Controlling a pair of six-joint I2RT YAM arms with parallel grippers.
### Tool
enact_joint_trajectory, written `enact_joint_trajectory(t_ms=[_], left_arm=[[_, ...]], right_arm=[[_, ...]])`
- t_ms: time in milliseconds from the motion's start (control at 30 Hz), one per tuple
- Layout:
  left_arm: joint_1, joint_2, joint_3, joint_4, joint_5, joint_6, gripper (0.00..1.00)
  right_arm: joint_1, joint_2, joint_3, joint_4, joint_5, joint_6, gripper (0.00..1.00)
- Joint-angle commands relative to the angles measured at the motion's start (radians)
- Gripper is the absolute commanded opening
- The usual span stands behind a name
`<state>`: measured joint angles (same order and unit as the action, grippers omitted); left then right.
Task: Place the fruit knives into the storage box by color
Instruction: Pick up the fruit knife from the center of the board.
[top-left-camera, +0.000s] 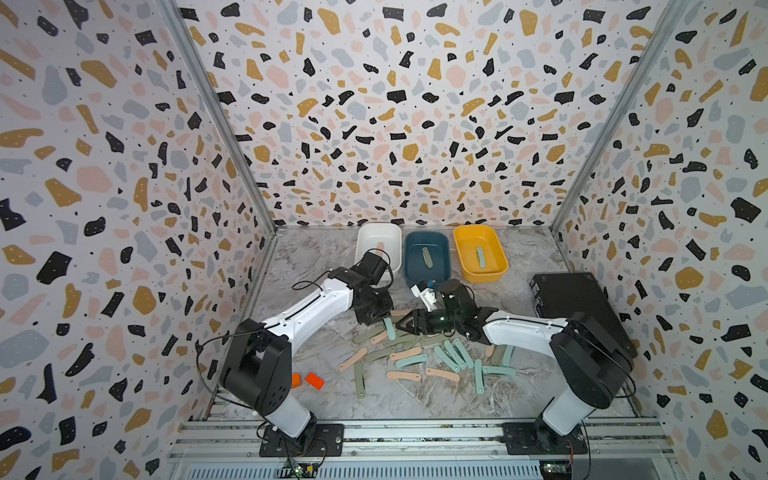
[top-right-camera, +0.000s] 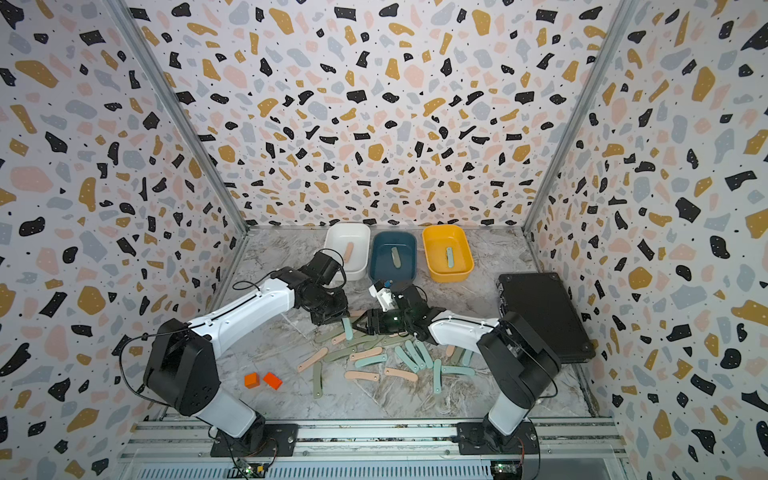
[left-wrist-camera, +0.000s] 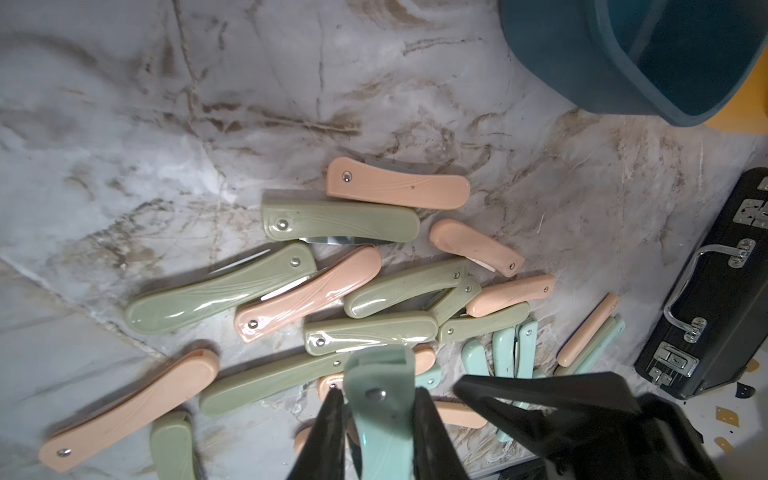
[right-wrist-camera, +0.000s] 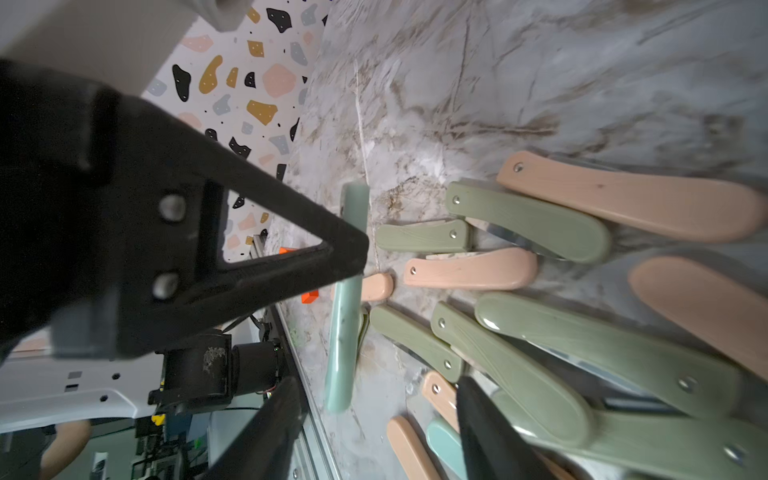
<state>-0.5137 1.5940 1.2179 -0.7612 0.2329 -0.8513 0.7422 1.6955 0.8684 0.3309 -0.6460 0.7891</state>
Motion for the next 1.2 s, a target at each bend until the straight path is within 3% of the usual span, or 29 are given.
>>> enact_joint_trajectory(t_ms=[0, 167, 400, 900, 1000, 1167], left_arm=[[-0.005, -0.032, -0.004, -0.006, 0.012, -0.003, 0.18], [-0.005, -0.039, -0.012, 0.002, 0.012, -0.004, 0.18], [-0.005, -0.04, -0.018, 0.01, 0.016, 0.004, 0.18], [-0.005, -0.062, -0.031, 0.02, 0.02, 0.029, 0.25], [-0.005, -0.077, -0.031, 0.017, 0.018, 0.041, 0.43], [0.0, -0.133, -0.015, -0.048, -0.034, 0.096, 0.91]], right_arm=[[0.009, 0.035, 0.041, 0.128, -0.058, 0.072, 0.54], [0.014, 0.082, 0.054, 0.185, -0.083, 0.109, 0.44], [0.02, 0.115, 0.073, 0.204, -0.102, 0.13, 0.4], [0.022, 0.141, 0.082, 0.235, -0.129, 0.169, 0.1], [0.022, 0.127, 0.093, 0.174, -0.119, 0.145, 0.07], [-0.019, 0.069, 0.15, -0.119, -0.072, -0.008, 0.05]])
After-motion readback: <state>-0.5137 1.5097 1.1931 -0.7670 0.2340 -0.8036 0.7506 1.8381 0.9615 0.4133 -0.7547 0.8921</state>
